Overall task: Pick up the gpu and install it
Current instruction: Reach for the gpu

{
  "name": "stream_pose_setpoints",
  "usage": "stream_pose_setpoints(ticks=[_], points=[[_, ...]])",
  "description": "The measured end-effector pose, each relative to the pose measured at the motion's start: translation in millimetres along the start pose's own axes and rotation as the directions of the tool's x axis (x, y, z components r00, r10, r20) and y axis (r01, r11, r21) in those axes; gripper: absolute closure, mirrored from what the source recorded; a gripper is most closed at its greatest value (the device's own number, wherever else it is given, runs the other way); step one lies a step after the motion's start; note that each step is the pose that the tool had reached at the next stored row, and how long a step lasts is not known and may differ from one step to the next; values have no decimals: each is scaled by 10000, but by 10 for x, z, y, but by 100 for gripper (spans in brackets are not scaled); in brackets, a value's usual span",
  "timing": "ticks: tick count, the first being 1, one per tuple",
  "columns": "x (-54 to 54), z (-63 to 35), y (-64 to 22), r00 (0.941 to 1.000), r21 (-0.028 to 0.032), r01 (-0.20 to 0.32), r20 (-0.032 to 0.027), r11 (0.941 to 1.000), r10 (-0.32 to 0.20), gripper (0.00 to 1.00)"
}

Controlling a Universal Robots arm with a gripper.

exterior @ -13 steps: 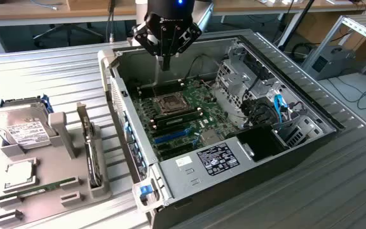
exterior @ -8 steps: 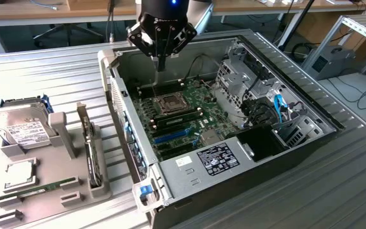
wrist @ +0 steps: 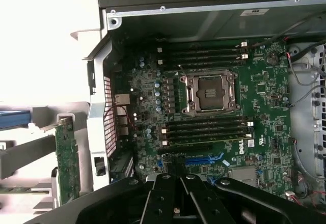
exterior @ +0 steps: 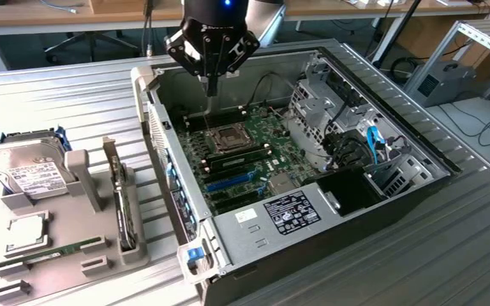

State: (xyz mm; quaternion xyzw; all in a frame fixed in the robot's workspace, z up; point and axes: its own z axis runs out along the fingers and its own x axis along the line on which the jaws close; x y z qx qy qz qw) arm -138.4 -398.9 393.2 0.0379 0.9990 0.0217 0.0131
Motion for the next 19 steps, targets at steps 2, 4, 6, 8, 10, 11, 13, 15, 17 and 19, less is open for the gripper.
stream_pose_setpoints(ticks=[2, 4, 6, 8, 10, 11, 13, 15, 17, 19], points=[[5, 0, 0, 10000, 0, 0, 0, 10000, 0, 89], [21, 0, -2, 10000, 0, 0, 0, 10000, 0, 89], [37, -1, -3, 10000, 0, 0, 0, 10000, 0, 89], [51, -1, -4, 10000, 0, 0, 0, 10000, 0, 89], [58, -1, -4, 10000, 0, 0, 0, 10000, 0, 89], [62, -1, -5, 10000, 0, 0, 0, 10000, 0, 89], [70, -1, -5, 10000, 0, 0, 0, 10000, 0, 89], [76, -1, -6, 10000, 0, 0, 0, 10000, 0, 89], [82, -1, -6, 10000, 0, 0, 1, 10000, 0, 89], [88, -1, -7, 10000, 0, 0, 0, 10000, 0, 89]])
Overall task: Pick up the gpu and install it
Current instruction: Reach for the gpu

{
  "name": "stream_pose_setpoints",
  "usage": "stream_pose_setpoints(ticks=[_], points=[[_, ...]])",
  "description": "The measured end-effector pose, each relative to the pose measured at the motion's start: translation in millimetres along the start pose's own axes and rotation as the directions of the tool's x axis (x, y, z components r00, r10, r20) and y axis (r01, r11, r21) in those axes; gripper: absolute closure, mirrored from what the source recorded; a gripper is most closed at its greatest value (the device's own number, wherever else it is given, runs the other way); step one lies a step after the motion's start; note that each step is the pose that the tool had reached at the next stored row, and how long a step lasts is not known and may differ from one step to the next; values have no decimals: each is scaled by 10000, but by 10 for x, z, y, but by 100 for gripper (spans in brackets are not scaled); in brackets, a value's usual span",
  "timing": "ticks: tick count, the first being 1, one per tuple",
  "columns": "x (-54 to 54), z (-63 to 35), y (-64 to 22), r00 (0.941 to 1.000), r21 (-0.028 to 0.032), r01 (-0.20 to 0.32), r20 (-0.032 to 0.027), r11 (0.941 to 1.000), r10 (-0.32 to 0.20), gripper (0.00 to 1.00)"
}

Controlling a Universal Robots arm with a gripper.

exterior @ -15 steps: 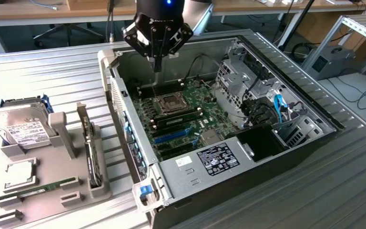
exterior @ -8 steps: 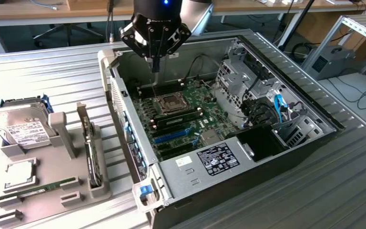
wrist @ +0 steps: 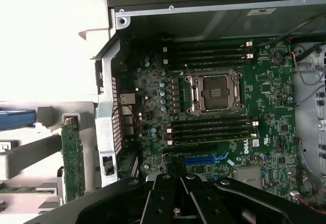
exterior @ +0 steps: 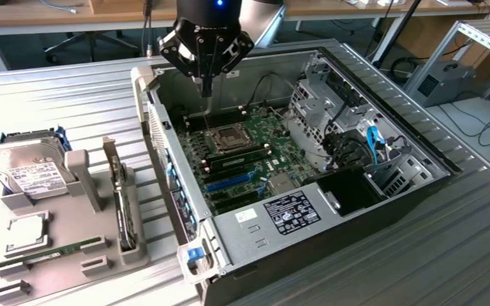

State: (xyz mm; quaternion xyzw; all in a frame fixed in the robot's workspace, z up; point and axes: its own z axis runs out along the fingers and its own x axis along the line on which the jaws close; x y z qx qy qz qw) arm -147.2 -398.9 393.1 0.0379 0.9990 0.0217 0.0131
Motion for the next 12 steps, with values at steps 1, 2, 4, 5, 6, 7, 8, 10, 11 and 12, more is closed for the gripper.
stream_pose_setpoints(ticks=[1, 2, 4, 5, 6, 7, 8, 10, 11, 12], points=[[3, 0, 0, 10000, 0, 0, 0, 10000, 0, 89], [6, 0, 0, 10000, 0, 0, 0, 10000, 0, 89], [12, 0, -1, 10000, 0, 0, 0, 10000, 0, 89], [15, 0, -1, 10000, 0, 0, 0, 10000, 0, 89], [19, 0, -1, 10000, 1, 0, 0, 10000, 0, 89], [22, 0, -2, 10000, 0, 0, 0, 10000, 0, 89], [28, 0, -2, 10000, 0, 0, 0, 10000, 0, 89], [34, 0, -3, 10000, 0, 0, 0, 10000, 0, 89], [42, 0, -3, 10000, 0, 0, 0, 10000, 0, 89], [50, 0, -4, 10000, -1, 0, 0, 10000, 0, 89]])
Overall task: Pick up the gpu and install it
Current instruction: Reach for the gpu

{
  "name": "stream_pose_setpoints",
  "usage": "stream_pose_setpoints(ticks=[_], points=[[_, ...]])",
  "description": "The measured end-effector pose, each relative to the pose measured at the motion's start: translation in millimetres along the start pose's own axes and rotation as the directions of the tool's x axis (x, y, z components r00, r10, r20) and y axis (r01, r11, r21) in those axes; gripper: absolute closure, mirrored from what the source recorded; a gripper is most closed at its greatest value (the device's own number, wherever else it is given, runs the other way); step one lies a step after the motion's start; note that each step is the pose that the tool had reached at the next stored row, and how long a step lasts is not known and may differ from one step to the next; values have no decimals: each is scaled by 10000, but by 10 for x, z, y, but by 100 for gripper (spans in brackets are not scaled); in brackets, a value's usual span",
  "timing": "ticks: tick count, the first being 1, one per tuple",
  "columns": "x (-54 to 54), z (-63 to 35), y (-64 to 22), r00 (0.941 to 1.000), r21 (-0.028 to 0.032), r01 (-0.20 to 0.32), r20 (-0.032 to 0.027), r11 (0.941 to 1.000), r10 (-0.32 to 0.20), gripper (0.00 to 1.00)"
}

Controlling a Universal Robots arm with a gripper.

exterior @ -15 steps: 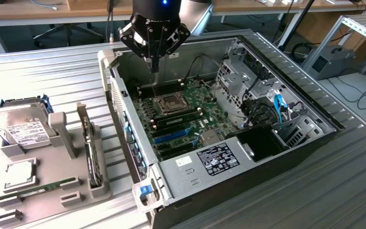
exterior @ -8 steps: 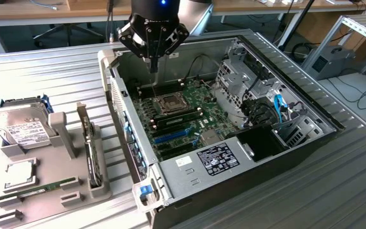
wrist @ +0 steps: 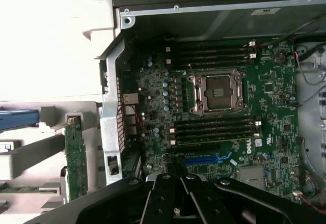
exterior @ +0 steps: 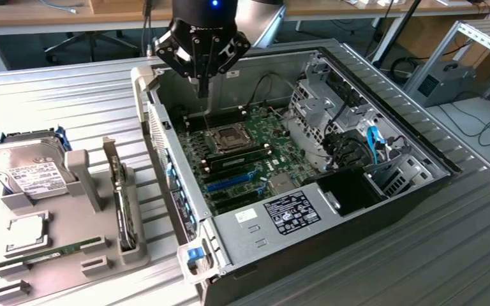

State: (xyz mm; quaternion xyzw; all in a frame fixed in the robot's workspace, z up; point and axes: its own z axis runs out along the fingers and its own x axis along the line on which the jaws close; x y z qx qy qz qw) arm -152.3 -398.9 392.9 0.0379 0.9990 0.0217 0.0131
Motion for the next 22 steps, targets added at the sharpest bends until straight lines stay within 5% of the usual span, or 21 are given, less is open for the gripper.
stream_pose_setpoints(ticks=[22], points=[[90, 0, -7, 10000, 1, 1, 0, 10000, -1, 89]])
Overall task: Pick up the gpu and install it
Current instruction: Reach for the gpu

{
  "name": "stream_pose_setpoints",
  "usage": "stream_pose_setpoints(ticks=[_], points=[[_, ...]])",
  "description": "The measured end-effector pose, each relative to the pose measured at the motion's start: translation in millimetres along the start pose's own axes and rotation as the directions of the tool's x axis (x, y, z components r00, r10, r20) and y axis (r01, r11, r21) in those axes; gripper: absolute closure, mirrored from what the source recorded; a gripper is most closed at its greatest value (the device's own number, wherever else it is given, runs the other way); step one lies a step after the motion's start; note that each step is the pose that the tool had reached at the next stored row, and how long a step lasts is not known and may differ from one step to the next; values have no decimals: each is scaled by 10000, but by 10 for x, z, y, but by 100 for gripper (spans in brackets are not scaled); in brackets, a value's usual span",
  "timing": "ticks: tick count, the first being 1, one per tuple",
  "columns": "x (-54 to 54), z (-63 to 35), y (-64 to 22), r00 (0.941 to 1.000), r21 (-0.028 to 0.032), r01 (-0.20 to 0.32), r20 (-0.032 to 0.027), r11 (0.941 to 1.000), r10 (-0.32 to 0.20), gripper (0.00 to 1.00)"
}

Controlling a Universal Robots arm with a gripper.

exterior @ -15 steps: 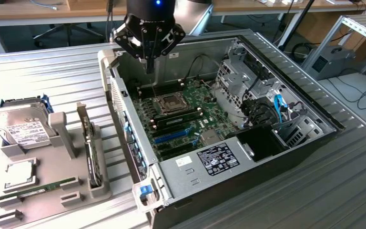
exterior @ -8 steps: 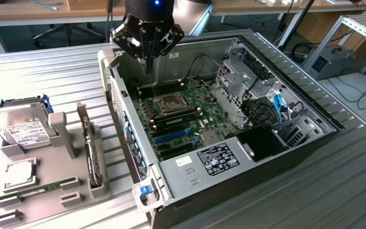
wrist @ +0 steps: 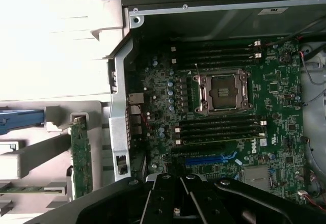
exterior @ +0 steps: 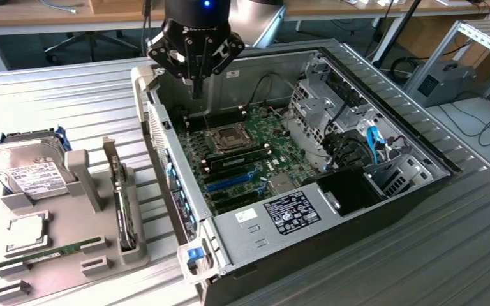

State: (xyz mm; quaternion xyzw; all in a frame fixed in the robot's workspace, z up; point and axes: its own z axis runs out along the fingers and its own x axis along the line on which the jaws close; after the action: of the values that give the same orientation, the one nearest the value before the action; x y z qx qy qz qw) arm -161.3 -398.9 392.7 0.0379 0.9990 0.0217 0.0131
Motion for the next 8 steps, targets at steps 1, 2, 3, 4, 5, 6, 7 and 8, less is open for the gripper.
stream_pose_setpoints(ticks=[1, 2, 3, 4, 5, 6, 7, 8], points=[[3, 0, 0, 10000, 1, 0, 0, 10000, 0, 89], [6, 0, 0, 10000, 0, 0, 0, 10000, 0, 89], [9, 0, -1, 10000, 0, 0, 0, 10000, 0, 89], [11, 0, -1, 10000, 0, 0, 0, 10000, 0, 89], [14, 0, -1, 10000, 0, 0, 0, 10000, 0, 89], [16, 0, -1, 10000, 0, 0, 0, 10000, 0, 89], [19, 0, -1, 10000, 0, 0, 0, 10000, 0, 89], [22, 0, -2, 10000, 0, 0, 0, 10000, 0, 89]])
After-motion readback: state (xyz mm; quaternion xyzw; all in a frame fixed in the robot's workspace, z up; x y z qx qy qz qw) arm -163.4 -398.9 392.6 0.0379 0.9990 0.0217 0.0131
